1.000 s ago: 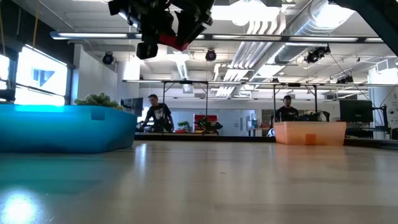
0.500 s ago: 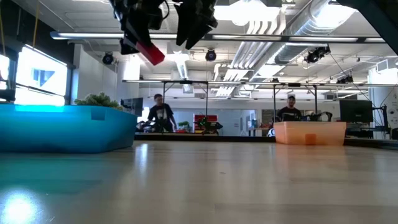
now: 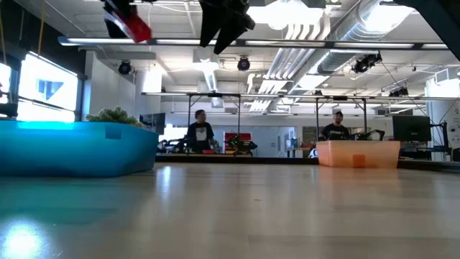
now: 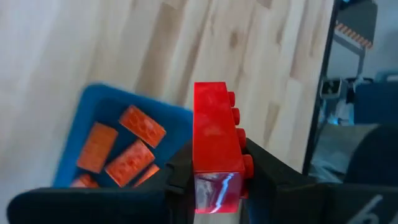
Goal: Sort & place blocks by color
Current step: Put the red game piece into the black bin
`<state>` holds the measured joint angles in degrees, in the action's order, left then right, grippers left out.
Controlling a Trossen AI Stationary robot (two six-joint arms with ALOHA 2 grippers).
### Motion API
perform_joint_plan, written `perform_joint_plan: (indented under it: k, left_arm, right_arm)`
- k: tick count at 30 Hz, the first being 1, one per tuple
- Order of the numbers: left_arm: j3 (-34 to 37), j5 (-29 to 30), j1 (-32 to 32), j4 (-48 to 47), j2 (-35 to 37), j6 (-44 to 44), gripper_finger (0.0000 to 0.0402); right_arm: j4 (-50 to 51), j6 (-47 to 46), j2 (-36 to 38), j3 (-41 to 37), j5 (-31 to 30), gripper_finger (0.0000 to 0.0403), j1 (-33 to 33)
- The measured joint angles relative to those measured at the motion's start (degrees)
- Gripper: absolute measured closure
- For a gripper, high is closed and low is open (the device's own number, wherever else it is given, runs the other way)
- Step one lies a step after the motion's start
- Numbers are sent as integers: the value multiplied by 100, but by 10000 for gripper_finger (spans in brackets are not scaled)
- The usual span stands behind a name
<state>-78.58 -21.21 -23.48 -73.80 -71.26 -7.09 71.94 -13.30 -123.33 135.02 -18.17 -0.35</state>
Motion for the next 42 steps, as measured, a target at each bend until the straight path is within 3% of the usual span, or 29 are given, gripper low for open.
perform_joint_plan:
  k: [7, 18, 22, 31, 42]
  left_arm:
    - [1252, -22, 776, -17, 1040, -862, 332]
    - [2797, 54, 1841, 511, 2439, -2955, 331]
    - [3218, 375, 2213, 763, 2604, -3558, 331]
    - [3941, 321, 3243, 1328, 2649, -4896, 331]
    - [4030, 362, 4778, 2343, 2597, -6541, 331]
  right_arm:
    - [-13, -164, 0, 0, -1, 144, 51]
    - [-516, 159, 0, 0, -8, 144, -5]
    - [-585, 314, 0, 0, 5, 144, -71]
    - [-492, 328, 0, -2, 164, 144, -128]
    - [-492, 494, 0, -2, 170, 143, -128]
